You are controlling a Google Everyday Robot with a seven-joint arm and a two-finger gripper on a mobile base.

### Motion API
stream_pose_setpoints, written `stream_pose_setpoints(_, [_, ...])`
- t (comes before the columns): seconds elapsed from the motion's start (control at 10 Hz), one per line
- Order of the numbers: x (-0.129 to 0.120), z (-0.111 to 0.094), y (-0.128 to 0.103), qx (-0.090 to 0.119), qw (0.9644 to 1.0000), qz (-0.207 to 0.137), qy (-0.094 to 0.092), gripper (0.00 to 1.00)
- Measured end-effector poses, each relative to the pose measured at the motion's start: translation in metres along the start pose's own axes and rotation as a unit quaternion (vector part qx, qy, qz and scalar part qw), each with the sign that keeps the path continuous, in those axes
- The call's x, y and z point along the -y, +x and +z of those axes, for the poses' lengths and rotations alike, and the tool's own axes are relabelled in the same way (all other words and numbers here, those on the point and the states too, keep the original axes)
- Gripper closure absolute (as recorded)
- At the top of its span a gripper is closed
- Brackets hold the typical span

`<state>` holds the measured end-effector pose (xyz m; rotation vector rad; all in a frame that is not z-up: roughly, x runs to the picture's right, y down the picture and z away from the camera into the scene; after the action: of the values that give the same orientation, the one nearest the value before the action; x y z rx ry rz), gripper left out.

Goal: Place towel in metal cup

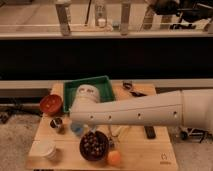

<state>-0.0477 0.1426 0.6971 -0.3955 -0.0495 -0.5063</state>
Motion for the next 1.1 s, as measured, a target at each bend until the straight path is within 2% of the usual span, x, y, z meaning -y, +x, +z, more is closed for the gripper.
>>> stream_pose_setpoints(0.4, [0.001,0.004,-0.012,0.003,1.0,-0.003,0.005,0.99])
stream_pose_setpoints(1.1, [0.006,0.004,-0.021,0.007,0.9998,-0.002,0.018,0.99])
